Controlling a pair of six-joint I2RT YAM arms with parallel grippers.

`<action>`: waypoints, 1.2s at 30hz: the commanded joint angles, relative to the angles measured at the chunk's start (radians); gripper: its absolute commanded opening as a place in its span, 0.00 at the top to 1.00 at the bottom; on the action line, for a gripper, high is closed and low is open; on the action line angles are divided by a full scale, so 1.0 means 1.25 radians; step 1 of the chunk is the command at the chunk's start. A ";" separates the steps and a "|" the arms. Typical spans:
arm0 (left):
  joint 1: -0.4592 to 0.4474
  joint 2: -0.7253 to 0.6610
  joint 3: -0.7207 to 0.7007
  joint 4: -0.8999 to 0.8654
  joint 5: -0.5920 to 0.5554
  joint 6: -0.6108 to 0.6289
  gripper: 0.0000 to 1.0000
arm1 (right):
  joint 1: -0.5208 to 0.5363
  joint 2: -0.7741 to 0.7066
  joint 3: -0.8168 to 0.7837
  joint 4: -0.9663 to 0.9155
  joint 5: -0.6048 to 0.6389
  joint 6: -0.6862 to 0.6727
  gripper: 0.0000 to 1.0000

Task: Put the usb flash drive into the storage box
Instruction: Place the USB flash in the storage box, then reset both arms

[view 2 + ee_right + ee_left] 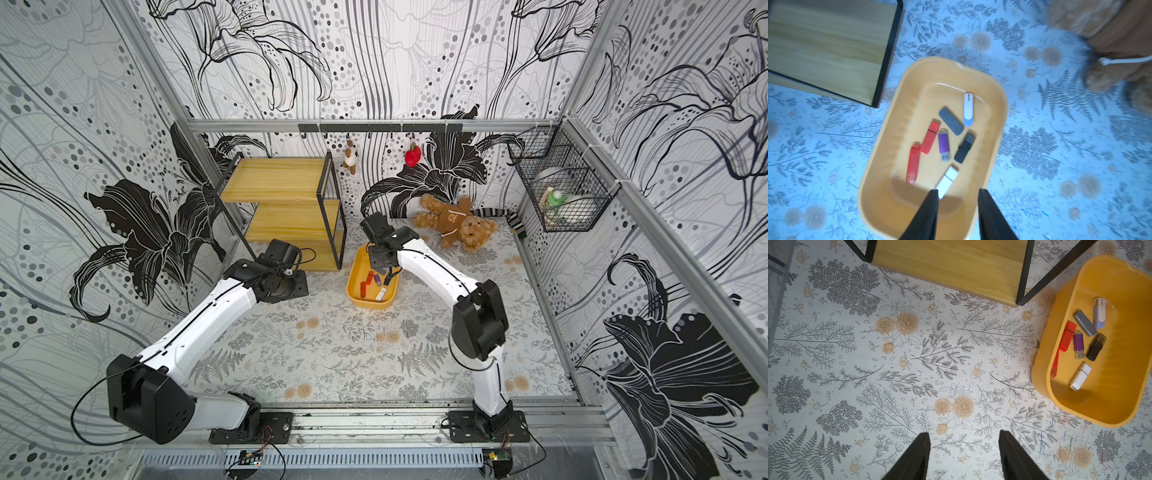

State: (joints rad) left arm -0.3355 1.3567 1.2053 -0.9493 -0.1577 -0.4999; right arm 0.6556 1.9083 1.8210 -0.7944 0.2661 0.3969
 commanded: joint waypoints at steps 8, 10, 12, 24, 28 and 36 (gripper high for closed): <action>0.007 -0.173 -0.210 0.247 -0.104 -0.008 0.20 | 0.006 -0.466 -0.402 0.105 0.106 -0.007 0.46; 0.010 -0.194 -0.234 0.276 -0.116 -0.008 0.10 | 0.006 -0.543 -0.480 0.116 0.165 0.009 0.38; 0.010 -0.200 -0.240 0.282 -0.130 -0.010 0.01 | 0.006 -0.602 -0.540 0.114 0.209 0.037 0.32; 0.012 -0.298 -0.482 0.638 -0.218 0.052 0.03 | 0.006 -0.867 -1.014 0.378 0.560 0.094 0.01; 0.012 -0.352 -0.548 0.735 -0.248 0.070 0.03 | 0.006 -0.953 -1.118 0.511 0.636 0.053 0.05; 0.012 -0.438 -0.770 1.136 -0.342 0.251 0.02 | -0.030 -0.820 -1.219 0.750 0.730 -0.092 0.05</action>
State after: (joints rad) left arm -0.3252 0.8234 0.3130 0.1589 -0.5159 -0.3008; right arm 0.6415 0.7986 0.3038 -0.0143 1.0969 0.3489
